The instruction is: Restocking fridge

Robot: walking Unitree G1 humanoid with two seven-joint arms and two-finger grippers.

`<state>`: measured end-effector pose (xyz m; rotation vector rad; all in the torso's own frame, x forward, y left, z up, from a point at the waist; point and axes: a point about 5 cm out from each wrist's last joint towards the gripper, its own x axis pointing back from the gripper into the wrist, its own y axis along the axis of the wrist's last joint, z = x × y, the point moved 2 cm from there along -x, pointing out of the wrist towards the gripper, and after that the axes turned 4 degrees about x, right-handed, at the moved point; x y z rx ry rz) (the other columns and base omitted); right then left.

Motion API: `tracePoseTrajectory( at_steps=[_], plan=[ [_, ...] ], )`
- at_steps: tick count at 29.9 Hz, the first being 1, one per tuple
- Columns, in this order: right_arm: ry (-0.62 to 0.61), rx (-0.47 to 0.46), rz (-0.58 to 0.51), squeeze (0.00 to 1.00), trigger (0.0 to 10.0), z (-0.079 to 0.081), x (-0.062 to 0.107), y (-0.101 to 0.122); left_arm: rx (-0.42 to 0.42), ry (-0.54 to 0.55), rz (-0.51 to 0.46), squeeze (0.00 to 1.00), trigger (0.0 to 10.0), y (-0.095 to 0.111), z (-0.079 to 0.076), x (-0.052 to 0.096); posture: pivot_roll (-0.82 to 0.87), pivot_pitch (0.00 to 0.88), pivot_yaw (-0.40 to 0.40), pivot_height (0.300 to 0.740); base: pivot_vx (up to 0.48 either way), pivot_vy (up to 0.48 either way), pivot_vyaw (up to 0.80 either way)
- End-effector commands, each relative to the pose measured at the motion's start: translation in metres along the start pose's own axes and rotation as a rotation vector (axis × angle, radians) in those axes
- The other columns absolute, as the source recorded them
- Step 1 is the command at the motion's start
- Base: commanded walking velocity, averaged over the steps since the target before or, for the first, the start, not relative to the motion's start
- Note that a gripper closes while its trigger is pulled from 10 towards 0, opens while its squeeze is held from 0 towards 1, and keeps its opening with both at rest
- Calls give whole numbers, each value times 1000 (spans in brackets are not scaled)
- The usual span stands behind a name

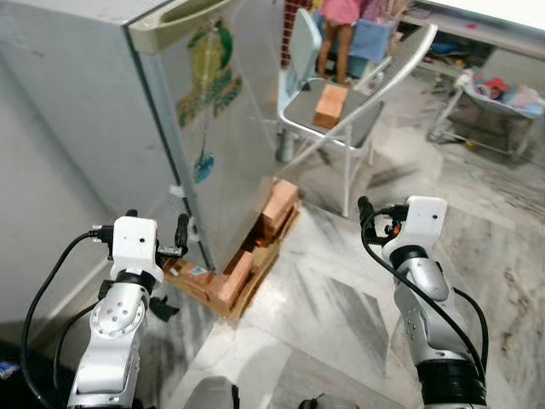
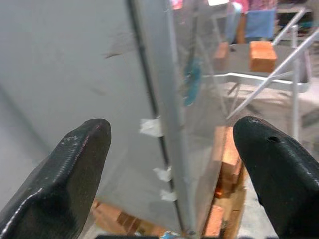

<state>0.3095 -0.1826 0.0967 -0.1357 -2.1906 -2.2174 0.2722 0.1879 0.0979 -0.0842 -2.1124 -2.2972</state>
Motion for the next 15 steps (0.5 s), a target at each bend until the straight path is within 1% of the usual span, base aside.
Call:
tracePoseTrajectory(
  at_steps=[1, 3, 6, 10, 13, 15],
  plan=[
    [-12, -8, 8, 0, 10000, -3, 0, 0, 9, -2, -4, 0, 10000, 1, 1, 1, 95, 65, -35, 740, 0, 285, -519],
    [-16, -17, 28, 0, 10000, -3, 0, -3, 10, 1, 0, 0, 10000, 0, 1, 0, 96, 66, -37, 740, 0, 291, -659],
    [-12, -3, 23, 0, 10000, -4, 1, -3, 6, 0, 2, 0, 10000, 0, 1, -1, 91, 69, -36, 740, 0, 298, -800],
    [-13, -1, 20, 0, 10000, -5, 3, -3, 6, 26, -2, 0, 10000, 0, 2, -1, 87, 73, -36, 740, 0, 317, -800],
    [-14, 0, 22, 0, 10000, -5, 4, -3, 19, 41, -2, 0, 10000, -1, 3, 0, 85, 76, -35, 740, 0, 466, -800],
    [-16, 0, 26, 0, 10000, -5, 6, -5, 7, 33, 3, 0, 10000, -1, 3, 0, 86, 78, -34, 740, 0, 448, -800]
  ],
)
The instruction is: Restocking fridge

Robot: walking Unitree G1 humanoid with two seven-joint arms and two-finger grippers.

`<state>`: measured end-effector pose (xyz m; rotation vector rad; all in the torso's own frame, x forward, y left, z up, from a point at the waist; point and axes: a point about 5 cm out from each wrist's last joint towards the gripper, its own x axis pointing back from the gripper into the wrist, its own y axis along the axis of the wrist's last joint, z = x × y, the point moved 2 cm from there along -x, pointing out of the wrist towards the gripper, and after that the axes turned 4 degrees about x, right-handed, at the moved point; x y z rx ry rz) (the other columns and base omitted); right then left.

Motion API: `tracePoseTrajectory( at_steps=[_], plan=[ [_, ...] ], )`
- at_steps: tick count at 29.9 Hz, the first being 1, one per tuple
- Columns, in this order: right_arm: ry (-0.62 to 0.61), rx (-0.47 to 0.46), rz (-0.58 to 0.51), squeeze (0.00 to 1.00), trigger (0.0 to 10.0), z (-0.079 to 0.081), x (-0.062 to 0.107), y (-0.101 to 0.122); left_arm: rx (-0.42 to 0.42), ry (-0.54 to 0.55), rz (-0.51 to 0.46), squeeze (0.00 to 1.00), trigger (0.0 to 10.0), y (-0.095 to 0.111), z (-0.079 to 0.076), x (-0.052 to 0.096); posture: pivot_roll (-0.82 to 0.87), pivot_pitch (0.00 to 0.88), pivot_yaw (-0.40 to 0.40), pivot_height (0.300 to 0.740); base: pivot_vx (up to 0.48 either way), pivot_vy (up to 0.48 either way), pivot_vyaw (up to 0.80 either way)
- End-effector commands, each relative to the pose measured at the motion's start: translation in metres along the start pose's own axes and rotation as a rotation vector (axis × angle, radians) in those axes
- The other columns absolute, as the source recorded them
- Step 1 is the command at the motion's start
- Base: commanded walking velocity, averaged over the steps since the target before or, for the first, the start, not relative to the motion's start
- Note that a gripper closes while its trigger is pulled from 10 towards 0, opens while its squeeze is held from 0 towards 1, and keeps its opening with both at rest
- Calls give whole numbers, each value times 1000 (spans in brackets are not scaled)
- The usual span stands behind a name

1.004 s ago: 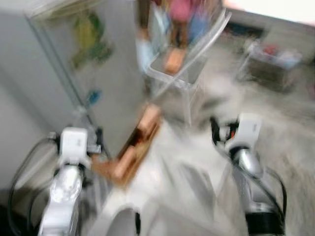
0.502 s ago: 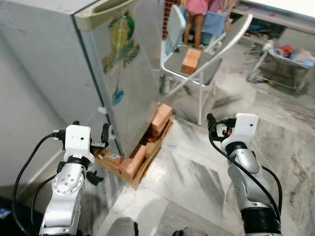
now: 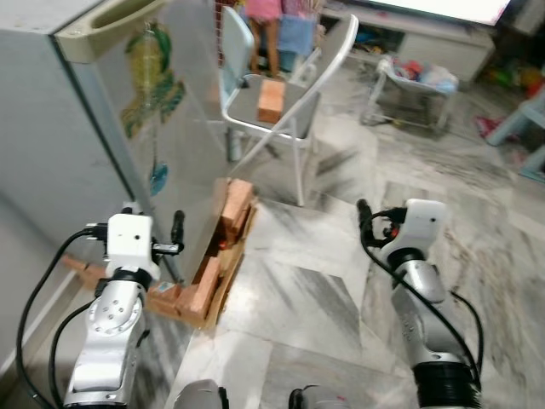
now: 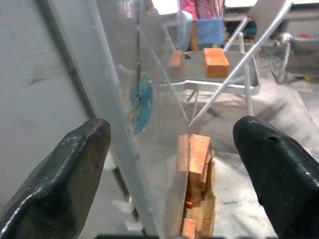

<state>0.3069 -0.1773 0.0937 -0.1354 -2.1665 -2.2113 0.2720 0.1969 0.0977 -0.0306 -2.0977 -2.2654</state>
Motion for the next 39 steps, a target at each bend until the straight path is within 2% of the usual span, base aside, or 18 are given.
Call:
tracePoseTrajectory(
  at_steps=[1, 8, 12, 14, 20, 28, 30, 33, 35, 39],
  plan=[
    [-31, 7, 11, 0, 10000, -10, 3, -1, -1, -15, 1, 0, 10000, 0, -6, 0, 86, 78, -34, 740, 0, 416, -800],
    [-28, 9, 6, 0, 10000, -9, 4, -1, -4, -14, -5, 0, 10000, 1, -7, 0, 87, 81, -33, 740, 0, 0, -317],
    [-27, 11, 6, 0, 10000, -8, 4, -1, -2, 35, -10, 0, 10000, 1, -2, 0, 88, 85, -33, 740, 0, 0, 0],
    [-27, 14, 8, 0, 10000, -9, 5, -1, -31, 51, -24, 0, 10000, 2, 1, -1, 88, 85, -34, 740, 0, 0, 0],
    [-27, 20, 14, 0, 10000, -10, 8, -3, -10, 61, -10, 0, 10000, 1, 1, -3, 87, 86, -35, 740, 0, 0, 0],
    [-21, 42, 56, 0, 10000, -10, 26, -9, 30, 86, -6, 0, 10000, 2, 0, -15, 76, 88, -45, 740, 0, 0, 0],
    [12, 39, 100, 0, 10000, -10, 39, -18, 43, 87, -8, 0, 10000, 3, 0, -23, 66, 88, -44, 740, 0, 0, 0],
    [47, 31, 152, 0, 10000, -13, 50, -28, 33, 97, -13, 0, 10000, 5, 3, -33, 54, 88, -37, 740, 0, 0, 0],
    [61, 28, 170, 0, 10000, -14, 51, -31, 28, 100, -17, 0, 10000, 6, 5, -37, 49, 87, -35, 740, 0, 0, 0],
    [51, 90, 171, 0, 10000, -21, 49, -30, 11, 116, -17, 0, 10000, 6, 14, -46, 36, 89, -31, 740, 0, 0, 0]
  ],
)
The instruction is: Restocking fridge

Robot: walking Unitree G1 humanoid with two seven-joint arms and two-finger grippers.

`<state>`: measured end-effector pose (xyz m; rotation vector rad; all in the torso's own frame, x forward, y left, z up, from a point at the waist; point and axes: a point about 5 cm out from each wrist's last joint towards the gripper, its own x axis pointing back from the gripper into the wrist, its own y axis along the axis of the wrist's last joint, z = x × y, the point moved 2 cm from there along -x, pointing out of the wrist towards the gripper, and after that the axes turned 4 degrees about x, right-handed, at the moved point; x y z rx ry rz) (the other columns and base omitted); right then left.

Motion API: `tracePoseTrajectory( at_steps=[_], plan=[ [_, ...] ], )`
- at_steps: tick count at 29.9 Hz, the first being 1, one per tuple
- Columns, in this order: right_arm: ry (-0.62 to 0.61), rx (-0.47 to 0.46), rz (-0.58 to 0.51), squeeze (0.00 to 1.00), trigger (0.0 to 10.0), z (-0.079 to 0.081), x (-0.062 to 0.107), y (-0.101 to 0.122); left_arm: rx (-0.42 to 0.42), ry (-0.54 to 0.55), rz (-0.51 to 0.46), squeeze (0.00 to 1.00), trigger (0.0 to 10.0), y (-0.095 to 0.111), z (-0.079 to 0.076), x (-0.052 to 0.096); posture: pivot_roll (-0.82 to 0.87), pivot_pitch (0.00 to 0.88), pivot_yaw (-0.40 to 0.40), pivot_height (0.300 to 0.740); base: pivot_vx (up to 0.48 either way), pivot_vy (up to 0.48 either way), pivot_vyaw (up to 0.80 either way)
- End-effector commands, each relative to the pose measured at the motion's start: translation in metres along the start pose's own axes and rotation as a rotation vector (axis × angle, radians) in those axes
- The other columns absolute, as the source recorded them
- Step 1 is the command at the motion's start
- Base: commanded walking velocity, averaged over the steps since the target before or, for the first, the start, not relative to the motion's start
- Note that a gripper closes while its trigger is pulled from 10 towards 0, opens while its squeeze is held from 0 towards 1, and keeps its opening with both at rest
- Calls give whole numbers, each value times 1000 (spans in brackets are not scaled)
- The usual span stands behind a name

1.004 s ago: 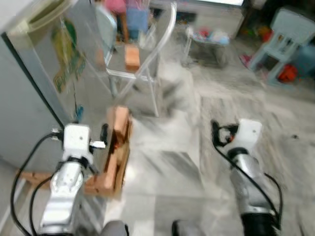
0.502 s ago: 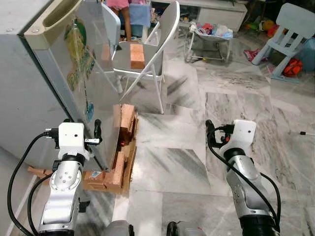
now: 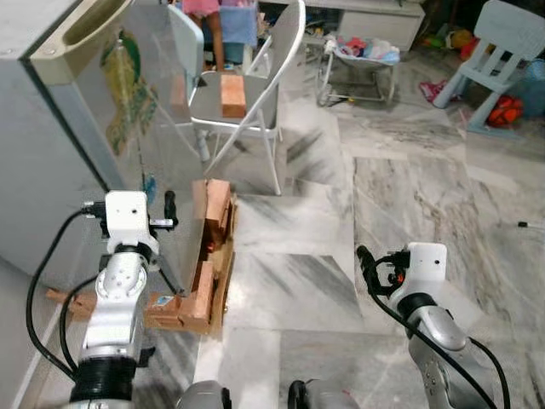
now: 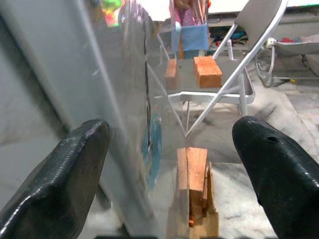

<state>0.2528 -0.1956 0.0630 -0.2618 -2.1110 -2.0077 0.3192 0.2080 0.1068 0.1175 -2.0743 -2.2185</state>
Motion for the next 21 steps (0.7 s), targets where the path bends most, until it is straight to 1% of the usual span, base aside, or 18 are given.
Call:
tracePoseTrajectory(
  at_steps=[1, 2, 5, 6, 8, 10, 13, 15, 17, 20, 21],
  plan=[
    [-3, 5, -16, 0, 10000, 0, -1, 6, -12, 22, 13, 0, 10000, -4, 6, -2, 36, 89, -31, 740, 0, 0, 0],
    [8, -4, -13, 0, 10000, 1, -1, 7, -25, 49, 10, 0, 10000, -4, 13, -7, 33, 87, -30, 740, 0, 0, 0],
    [71, -9, -17, 0, 10000, 8, -1, 10, -34, 88, 1, 0, 10000, -1, 22, -13, 33, 87, -30, 740, 0, 0, 0],
    [118, -6, -23, 0, 10000, 13, 0, 12, -51, 130, -7, 0, 10000, 1, 30, -16, 31, 87, -30, 740, 0, 0, 0],
    [150, -7, -28, 0, 10000, 16, 1, 14, -58, 154, -10, 0, 10000, 2, 35, -18, 31, 87, -30, 740, 0, 0, 0],
    [155, -3, -31, 0, 10000, 15, 0, 16, -53, 171, -16, 0, 10000, 2, 38, -18, 24, 86, -30, 740, 0, 0, 0],
    [152, 1, -32, 0, 10000, 14, 0, 16, -56, 179, -21, 0, 10000, 3, 40, -18, 24, 86, -32, 740, 0, 0, 0],
    [151, 5, -32, 0, 10000, 12, -2, 17, -47, 171, -26, 0, 10000, -2, 39, -14, 26, 85, -37, 740, 0, 0, 0],
    [153, 6, -32, 0, 10000, 12, -2, 17, -45, 169, -21, 0, 10000, -4, 38, -14, 26, 86, -39, 740, 0, 0, 0],
    [159, 7, -34, 0, 10000, 14, -4, 19, -23, 150, -11, 0, 10000, -6, 35, -16, 24, 87, -42, 740, 0, 0, 0],
    [162, 7, -34, 0, 10000, 14, -4, 19, -4, 122, -10, 0, 10000, -6, 32, -18, 24, 87, -42, 740, 0, 0, 0]
  ],
)
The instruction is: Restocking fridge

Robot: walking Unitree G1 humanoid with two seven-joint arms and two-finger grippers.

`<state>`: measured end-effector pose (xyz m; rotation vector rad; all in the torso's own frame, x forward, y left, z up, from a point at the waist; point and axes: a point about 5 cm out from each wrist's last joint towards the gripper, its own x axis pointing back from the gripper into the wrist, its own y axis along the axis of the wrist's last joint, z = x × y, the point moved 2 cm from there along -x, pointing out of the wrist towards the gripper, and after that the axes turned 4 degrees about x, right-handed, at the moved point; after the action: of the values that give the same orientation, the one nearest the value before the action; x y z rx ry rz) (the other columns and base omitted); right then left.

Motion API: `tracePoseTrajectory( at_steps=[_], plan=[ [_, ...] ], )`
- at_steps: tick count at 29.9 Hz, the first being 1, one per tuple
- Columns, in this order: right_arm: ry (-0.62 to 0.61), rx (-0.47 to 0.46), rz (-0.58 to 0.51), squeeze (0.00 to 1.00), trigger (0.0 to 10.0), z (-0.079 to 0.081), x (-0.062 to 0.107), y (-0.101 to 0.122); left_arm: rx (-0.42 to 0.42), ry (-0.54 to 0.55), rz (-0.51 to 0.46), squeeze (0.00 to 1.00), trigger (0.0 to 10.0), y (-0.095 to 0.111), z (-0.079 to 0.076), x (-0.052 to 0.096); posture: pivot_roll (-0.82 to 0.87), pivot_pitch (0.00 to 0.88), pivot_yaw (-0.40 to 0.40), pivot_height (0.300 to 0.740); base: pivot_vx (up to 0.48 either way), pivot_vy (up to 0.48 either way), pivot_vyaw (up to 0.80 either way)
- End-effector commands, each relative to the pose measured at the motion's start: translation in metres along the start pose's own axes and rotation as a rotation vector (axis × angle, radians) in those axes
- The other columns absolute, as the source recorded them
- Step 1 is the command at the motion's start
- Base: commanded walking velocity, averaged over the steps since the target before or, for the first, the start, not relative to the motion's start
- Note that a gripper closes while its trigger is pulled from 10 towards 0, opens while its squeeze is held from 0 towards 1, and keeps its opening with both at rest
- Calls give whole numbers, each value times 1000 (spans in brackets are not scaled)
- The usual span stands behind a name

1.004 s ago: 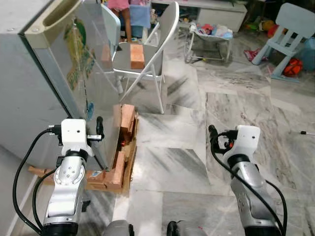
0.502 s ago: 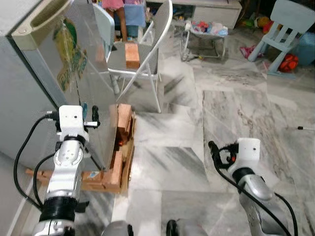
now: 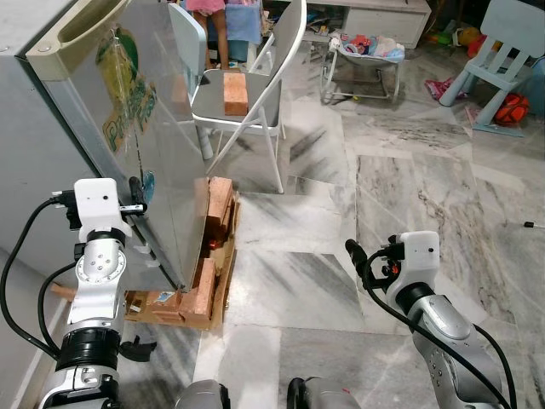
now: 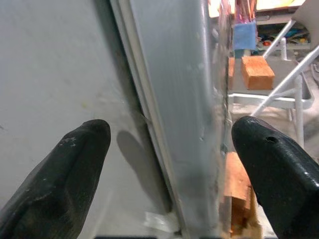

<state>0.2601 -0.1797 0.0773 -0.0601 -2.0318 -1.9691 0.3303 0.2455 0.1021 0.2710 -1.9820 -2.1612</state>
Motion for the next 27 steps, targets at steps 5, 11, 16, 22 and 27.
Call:
tracePoseTrajectory(
  at_steps=[5, 11, 16, 22, 27],
  plan=[
    [3, 9, 0, 0, 10000, -1, 0, 3, 21, -110, -16, 0, 10000, 5, -17, -3, 23, 87, -43, 740, 0, 0, 0],
    [-5, 9, -1, 0, 10000, -1, -1, 2, 33, -162, -15, 0, 10000, 6, -31, -4, 19, 89, -38, 740, 0, 0, 0],
    [7, 13, -1, 0, 10000, 4, 0, 1, 11, -101, -4, 0, 10000, 4, -25, -9, 15, 88, -38, 740, 0, 0, 0],
    [0, 12, -4, 0, 10000, 3, -1, 2, 5, -53, 8, 0, 10000, 3, -17, -12, 14, 89, -37, 740, 0, 0, 0],
    [-2, 11, -7, 0, 10000, 3, -2, 3, 27, -48, 0, 0, 10000, 9, -17, -18, 13, 90, -35, 740, 0, 0, 0]
  ],
)
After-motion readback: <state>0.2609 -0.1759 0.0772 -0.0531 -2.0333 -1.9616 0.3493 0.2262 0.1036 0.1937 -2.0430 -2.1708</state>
